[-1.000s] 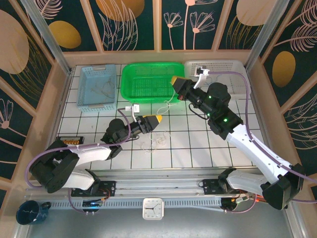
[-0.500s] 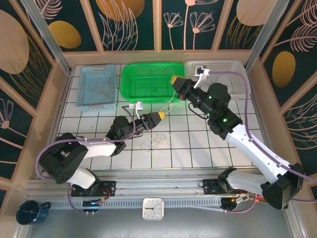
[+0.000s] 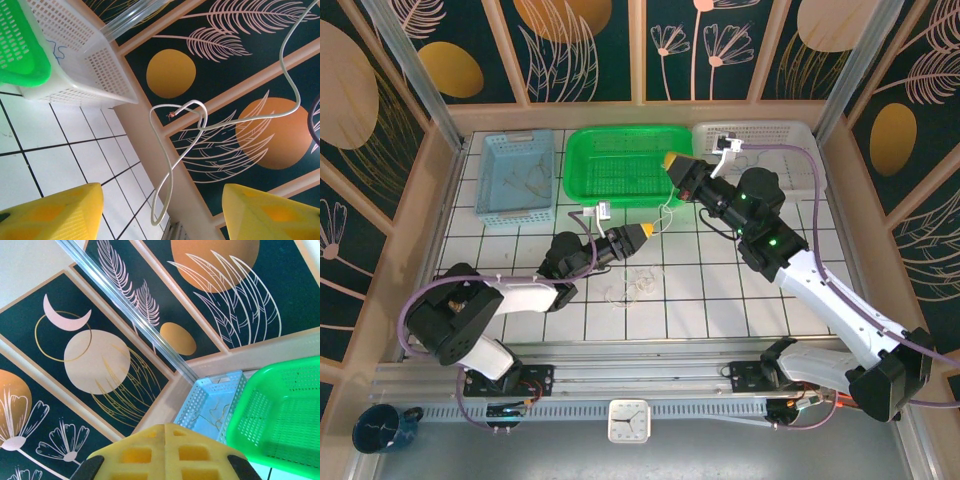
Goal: Untangle the cables
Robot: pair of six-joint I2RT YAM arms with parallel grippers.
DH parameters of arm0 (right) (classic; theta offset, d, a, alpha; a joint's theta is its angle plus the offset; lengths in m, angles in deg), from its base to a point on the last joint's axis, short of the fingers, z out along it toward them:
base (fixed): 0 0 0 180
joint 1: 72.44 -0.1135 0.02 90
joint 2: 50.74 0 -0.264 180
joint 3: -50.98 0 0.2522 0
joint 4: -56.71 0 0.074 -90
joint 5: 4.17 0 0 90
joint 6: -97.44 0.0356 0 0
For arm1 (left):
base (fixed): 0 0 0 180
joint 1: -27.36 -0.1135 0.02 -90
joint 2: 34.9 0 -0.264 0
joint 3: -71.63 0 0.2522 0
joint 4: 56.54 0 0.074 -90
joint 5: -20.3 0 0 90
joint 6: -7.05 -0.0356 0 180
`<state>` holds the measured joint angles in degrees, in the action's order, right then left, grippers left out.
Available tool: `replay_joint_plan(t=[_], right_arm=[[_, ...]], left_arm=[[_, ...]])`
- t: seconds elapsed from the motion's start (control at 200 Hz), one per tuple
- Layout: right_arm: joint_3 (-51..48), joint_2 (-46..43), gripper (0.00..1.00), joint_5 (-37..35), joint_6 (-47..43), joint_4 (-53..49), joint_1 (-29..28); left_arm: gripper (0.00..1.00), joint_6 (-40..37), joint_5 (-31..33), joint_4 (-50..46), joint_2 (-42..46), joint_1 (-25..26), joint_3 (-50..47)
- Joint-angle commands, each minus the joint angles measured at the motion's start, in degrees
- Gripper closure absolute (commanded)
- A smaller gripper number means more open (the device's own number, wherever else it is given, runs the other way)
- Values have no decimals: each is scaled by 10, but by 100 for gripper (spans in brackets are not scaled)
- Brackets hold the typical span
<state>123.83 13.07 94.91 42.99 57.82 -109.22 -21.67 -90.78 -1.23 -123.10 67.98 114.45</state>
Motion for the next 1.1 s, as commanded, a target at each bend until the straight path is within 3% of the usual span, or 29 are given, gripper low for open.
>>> replay_joint_plan(t=[0.0, 0.18, 0.58, 0.851, 1.091], right_arm=[[0, 2, 100, 3, 7, 30, -7], [3, 7, 100, 4, 9, 34, -13], [11, 12, 100, 0, 7, 35, -36], [16, 12, 100, -4, 4, 34, -41], [22, 13, 100, -9, -2, 28, -41]], left_arm=[[37, 8, -16, 44, -8, 2, 15], [39, 7, -17, 45, -7, 2, 12], [53, 6, -10, 52, -9, 2, 4], [55, 6, -9, 56, -13, 2, -4], [76, 0, -7, 57, -14, 2, -14]])
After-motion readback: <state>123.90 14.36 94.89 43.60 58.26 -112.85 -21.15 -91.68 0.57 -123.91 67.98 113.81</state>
